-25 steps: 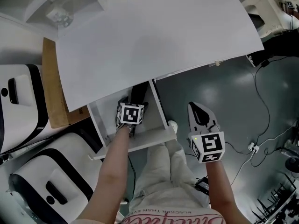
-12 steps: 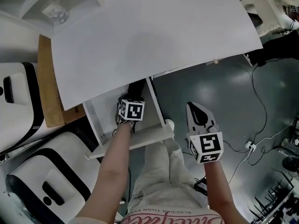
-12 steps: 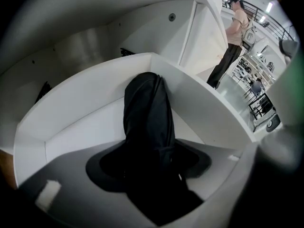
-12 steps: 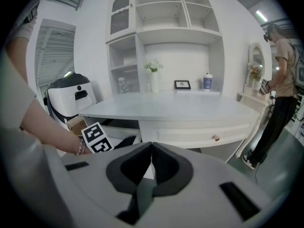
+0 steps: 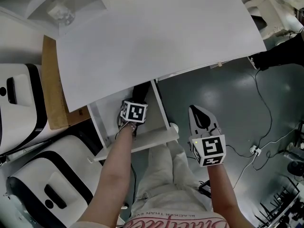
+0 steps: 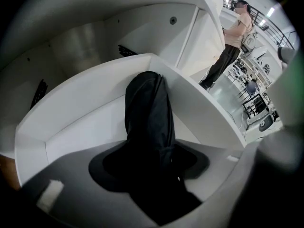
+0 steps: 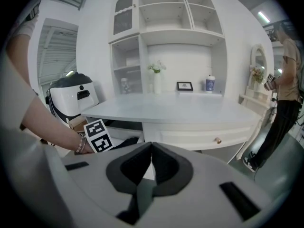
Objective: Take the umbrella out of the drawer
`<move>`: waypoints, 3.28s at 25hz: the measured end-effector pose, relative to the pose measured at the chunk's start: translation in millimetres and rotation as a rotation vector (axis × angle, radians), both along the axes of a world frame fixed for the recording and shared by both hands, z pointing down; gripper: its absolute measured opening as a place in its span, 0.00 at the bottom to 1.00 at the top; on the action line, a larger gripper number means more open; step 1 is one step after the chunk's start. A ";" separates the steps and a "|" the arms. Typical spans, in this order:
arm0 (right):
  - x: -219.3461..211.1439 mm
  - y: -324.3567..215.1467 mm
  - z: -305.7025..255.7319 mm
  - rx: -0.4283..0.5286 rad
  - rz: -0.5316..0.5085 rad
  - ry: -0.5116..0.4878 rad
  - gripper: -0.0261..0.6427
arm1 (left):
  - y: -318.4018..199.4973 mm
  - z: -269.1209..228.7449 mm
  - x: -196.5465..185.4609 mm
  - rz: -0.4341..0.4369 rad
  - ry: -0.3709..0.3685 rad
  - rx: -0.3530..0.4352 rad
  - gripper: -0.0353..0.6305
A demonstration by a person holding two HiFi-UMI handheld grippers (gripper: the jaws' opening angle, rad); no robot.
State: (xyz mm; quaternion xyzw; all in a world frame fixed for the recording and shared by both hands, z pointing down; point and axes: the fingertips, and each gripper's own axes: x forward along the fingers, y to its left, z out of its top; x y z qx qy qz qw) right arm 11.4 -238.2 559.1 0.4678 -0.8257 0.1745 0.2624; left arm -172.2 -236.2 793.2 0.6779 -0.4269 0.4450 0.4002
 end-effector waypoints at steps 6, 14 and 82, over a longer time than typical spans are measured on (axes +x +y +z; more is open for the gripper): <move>-2.6 -3.2 -14.6 0.025 0.001 -0.004 0.05 | 3.8 -14.5 -0.1 0.023 0.010 -0.001 0.43; -2.4 -1.5 -31.0 0.043 0.003 -0.014 0.05 | -1.0 -43.8 -3.0 0.069 -0.001 0.048 0.43; -1.1 -32.4 -265.0 0.436 -0.209 -0.225 0.05 | -35.3 -393.2 -0.3 -0.069 0.198 0.785 0.43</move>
